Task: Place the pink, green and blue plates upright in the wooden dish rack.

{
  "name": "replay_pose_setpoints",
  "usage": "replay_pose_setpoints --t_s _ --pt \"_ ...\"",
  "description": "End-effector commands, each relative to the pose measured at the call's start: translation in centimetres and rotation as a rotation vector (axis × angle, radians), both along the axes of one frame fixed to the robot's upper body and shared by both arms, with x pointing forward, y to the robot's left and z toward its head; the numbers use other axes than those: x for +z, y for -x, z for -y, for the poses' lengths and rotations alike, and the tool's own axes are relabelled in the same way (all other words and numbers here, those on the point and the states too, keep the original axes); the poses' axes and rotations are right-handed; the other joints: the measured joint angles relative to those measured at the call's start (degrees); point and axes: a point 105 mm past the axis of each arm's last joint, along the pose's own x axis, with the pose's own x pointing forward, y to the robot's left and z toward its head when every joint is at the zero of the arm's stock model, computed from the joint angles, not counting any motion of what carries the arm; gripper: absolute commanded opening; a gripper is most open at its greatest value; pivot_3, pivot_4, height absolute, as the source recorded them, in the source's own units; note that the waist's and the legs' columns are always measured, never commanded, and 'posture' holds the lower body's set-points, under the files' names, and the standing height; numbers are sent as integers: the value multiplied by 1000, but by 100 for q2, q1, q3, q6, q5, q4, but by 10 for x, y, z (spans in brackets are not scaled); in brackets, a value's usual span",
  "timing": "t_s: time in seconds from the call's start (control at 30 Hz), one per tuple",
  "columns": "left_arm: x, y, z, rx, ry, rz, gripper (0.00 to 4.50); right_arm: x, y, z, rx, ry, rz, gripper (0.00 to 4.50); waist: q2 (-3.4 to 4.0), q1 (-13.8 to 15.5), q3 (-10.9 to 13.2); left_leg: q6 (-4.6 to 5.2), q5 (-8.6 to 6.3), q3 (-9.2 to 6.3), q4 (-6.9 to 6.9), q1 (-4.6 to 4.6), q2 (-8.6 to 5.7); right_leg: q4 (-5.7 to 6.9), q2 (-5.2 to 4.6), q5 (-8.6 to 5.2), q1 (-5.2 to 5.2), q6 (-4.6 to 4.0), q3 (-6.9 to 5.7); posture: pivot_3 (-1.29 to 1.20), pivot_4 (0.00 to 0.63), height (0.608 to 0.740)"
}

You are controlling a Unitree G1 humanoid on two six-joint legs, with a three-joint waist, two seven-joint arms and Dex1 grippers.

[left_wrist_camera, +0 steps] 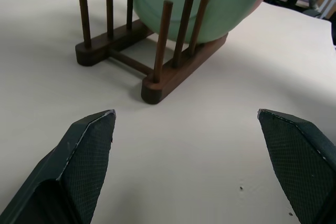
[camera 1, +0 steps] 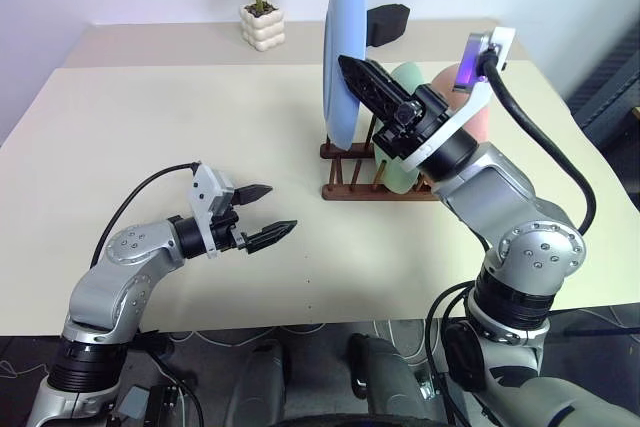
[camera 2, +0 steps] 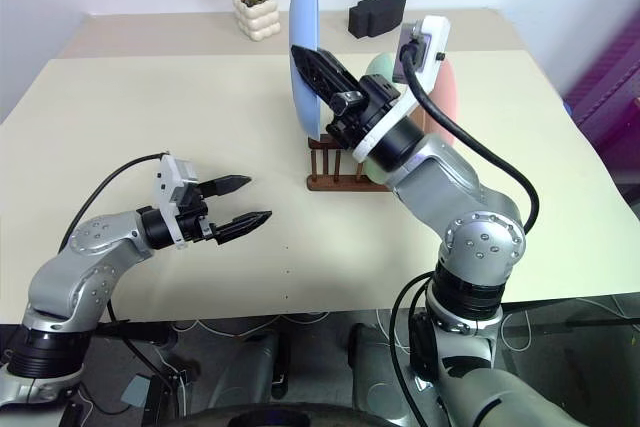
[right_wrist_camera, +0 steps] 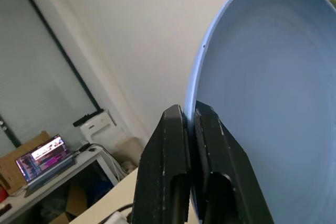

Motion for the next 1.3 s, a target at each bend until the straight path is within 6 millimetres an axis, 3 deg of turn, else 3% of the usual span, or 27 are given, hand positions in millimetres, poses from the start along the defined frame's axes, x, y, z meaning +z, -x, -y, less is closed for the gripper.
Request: replay_pose_setpoints --t_s 0.03,0.43,0.97,1.07,1.27,1.3 --pt "13 2 5 -17 6 74 4459 1 -3 6 -13 -28 -23 0 0 1 0 0 0 0 0 0 0 0 0 0 0 0 0 0 150 740" --pt "27 4 13 -21 36 104 4459 -16 -25 18 -17 -79 -188 0 1 3 1 1 0 0 0 -3 1 -5 1 0 0 0 0 0 150 740" --pt "32 1 15 -12 41 111 4459 -19 -32 19 11 -138 -276 0 4 0 2 2 -1 0 0 -6 2 -7 4 0 -2 0 1 0 150 740" --pt "30 1 14 -10 43 109 4500 -18 -32 18 12 -142 -277 914 4 0 2 2 -1 0 0 -7 3 -7 4 0 -3 0 1 0 150 740" --pt "28 3 13 -10 43 105 4500 -16 -31 19 6 -137 -268 3774 4 0 2 2 -1 0 0 -7 3 -8 4 0 -3 0 1 0 150 740" --pt "28 3 13 -11 44 105 4500 -16 -31 19 3 -134 -266 3774 4 1 2 2 -1 0 0 -8 3 -9 4 0 -3 0 1 0 150 740"
